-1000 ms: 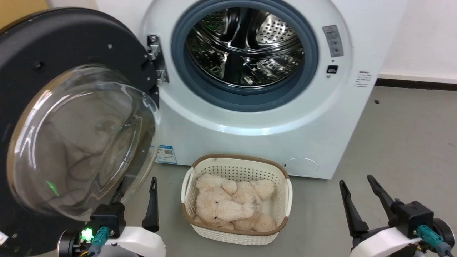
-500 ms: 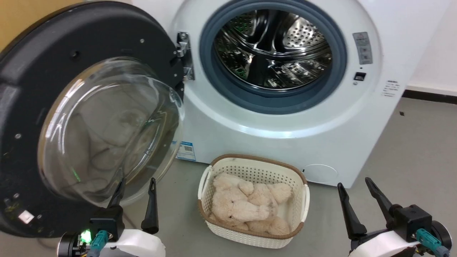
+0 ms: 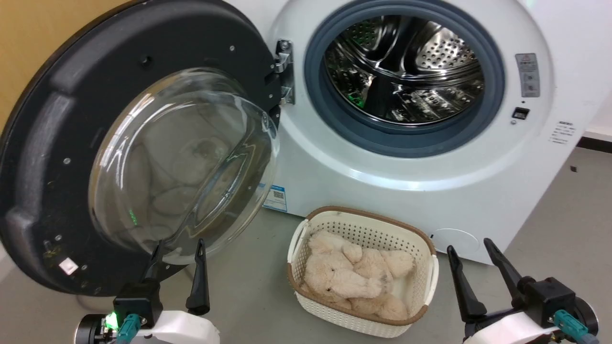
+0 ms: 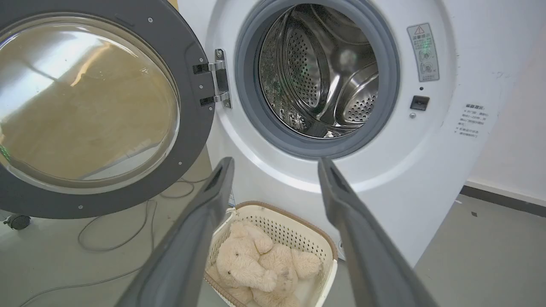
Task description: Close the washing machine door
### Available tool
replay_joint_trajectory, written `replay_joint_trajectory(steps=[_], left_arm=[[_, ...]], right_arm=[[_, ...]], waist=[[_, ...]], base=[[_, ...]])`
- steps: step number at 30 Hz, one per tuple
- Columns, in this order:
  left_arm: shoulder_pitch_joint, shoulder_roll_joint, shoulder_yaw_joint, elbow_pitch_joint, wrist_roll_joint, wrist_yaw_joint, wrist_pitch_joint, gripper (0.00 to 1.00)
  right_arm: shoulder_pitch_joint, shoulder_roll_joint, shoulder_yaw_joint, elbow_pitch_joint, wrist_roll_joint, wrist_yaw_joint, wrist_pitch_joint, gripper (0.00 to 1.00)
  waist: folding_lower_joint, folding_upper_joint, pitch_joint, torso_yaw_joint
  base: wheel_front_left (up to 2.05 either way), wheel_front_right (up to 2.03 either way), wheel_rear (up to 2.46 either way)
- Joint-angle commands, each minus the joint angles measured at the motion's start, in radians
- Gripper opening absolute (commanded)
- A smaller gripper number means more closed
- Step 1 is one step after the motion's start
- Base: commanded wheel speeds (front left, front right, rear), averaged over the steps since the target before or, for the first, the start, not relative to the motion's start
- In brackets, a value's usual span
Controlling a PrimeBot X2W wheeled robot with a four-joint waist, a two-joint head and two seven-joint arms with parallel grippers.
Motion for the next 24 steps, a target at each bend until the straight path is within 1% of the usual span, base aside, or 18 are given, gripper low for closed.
replay_joint_trajectory(steps=[1, 24], left_arm=[[0.013, 0.0, 0.002, -0.003, -0.011, 0.007, -0.012, 1.0], [0.047, -0.001, 0.015, -0.045, -0.044, 0.05, -0.06, 1.0]], right_arm=[[0.003, 0.002, 0.008, 0.006, 0.008, 0.0, -0.011, 1.0], [-0.051, 0.002, 0.081, 0.053, 0.028, 0.001, -0.059, 1.0]], waist=[[0.0, 0.0, 0.004, 0.012], [0.0, 0.0, 0.026, 0.122]], base=[[0.0, 0.0, 0.0], [0.0, 0.0, 0.0]])
